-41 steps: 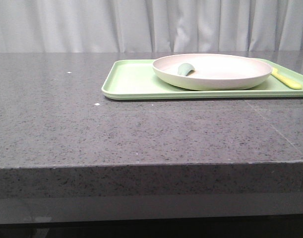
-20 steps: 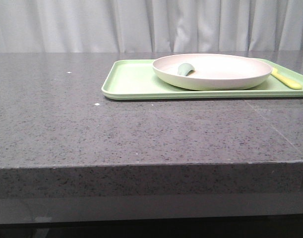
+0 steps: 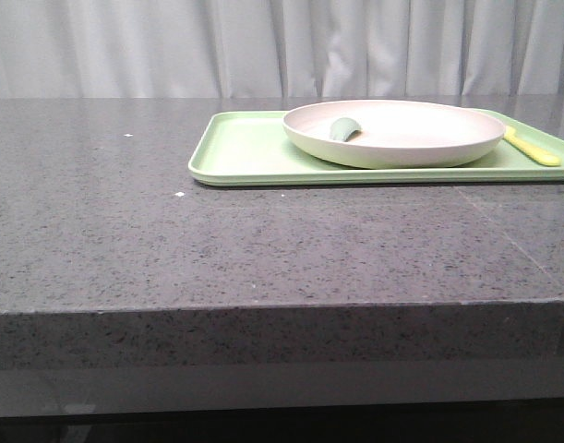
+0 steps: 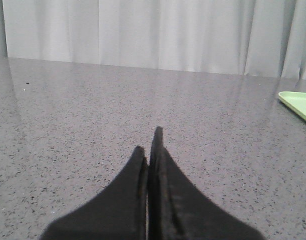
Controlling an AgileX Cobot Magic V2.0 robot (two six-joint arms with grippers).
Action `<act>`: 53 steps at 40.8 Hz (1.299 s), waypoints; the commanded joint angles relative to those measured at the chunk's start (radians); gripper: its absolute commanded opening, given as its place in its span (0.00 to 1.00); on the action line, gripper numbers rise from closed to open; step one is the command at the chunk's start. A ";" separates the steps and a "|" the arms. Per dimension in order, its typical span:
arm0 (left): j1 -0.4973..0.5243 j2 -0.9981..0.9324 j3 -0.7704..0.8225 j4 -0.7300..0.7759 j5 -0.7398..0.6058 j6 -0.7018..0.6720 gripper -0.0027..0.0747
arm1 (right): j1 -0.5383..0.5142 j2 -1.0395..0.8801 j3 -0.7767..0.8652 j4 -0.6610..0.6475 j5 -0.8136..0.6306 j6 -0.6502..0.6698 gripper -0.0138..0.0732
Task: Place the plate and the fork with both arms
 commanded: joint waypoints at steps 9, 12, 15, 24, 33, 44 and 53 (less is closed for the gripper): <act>0.002 -0.020 0.001 0.000 -0.091 -0.004 0.01 | -0.095 -0.096 0.195 0.099 -0.144 -0.017 0.08; 0.002 -0.020 0.001 0.000 -0.091 -0.004 0.01 | -0.104 -0.098 0.207 0.114 -0.120 -0.017 0.08; 0.002 -0.020 0.001 0.000 -0.091 -0.004 0.01 | -0.106 -0.098 0.207 0.114 -0.117 -0.028 0.08; 0.002 -0.020 0.001 0.000 -0.091 -0.004 0.01 | -0.106 -0.098 0.206 0.114 -0.116 -0.032 0.08; 0.002 -0.020 0.001 0.000 -0.091 -0.004 0.01 | -0.106 -0.098 0.206 0.114 -0.116 -0.032 0.08; 0.002 -0.020 0.001 0.000 -0.091 -0.004 0.01 | -0.106 -0.098 0.206 0.114 -0.116 -0.032 0.08; 0.002 -0.020 0.001 0.000 -0.091 -0.004 0.01 | -0.106 -0.098 0.206 0.114 -0.116 -0.032 0.08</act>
